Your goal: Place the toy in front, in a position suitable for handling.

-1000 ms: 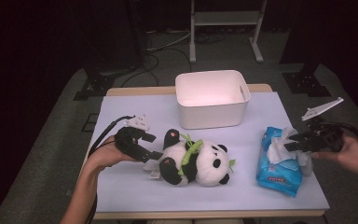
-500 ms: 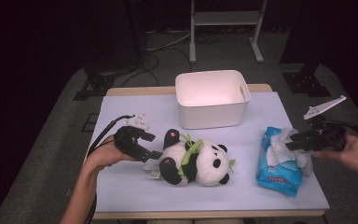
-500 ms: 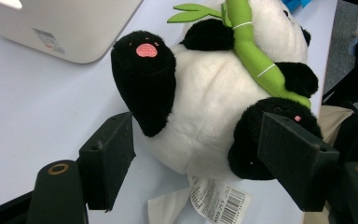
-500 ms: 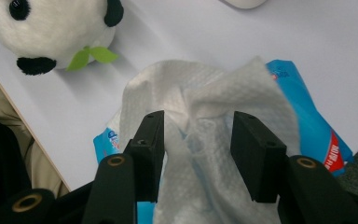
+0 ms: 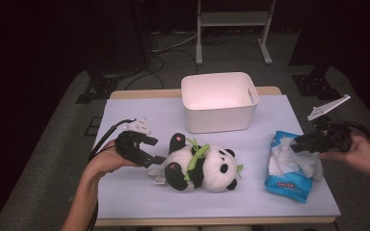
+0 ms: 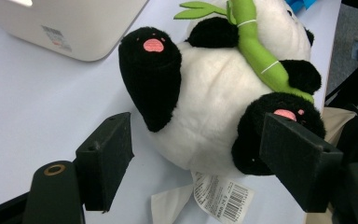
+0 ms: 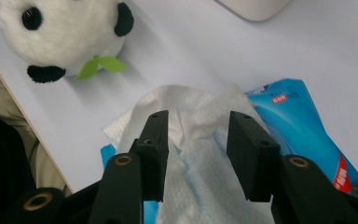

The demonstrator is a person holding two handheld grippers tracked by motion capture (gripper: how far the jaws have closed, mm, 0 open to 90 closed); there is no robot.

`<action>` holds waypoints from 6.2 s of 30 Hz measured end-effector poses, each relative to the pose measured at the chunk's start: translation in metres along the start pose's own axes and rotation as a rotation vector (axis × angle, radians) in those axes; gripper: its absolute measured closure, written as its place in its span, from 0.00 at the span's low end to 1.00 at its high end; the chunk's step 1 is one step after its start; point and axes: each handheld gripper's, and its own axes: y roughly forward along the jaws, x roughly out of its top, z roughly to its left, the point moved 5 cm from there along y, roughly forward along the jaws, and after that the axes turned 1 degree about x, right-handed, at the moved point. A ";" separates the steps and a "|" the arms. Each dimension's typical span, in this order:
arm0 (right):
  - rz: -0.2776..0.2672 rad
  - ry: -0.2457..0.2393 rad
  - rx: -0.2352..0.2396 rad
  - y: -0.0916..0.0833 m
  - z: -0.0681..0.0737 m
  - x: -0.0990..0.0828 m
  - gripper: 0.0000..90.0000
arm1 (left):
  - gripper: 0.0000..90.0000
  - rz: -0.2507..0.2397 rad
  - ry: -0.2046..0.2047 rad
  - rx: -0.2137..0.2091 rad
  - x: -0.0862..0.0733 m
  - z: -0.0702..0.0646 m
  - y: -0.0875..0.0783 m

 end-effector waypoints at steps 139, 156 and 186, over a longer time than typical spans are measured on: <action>0.148 -0.364 0.221 0.154 0.054 0.233 0.94 | 0.11 -0.015 -0.194 0.123 -0.091 0.019 -0.002; 0.140 -0.370 0.246 0.153 0.067 0.228 0.94 | 0.11 0.002 -0.196 0.116 -0.093 0.019 0.002; 0.155 -0.428 0.288 0.146 0.087 0.212 0.94 | 0.11 0.015 -0.198 0.103 -0.094 0.018 0.010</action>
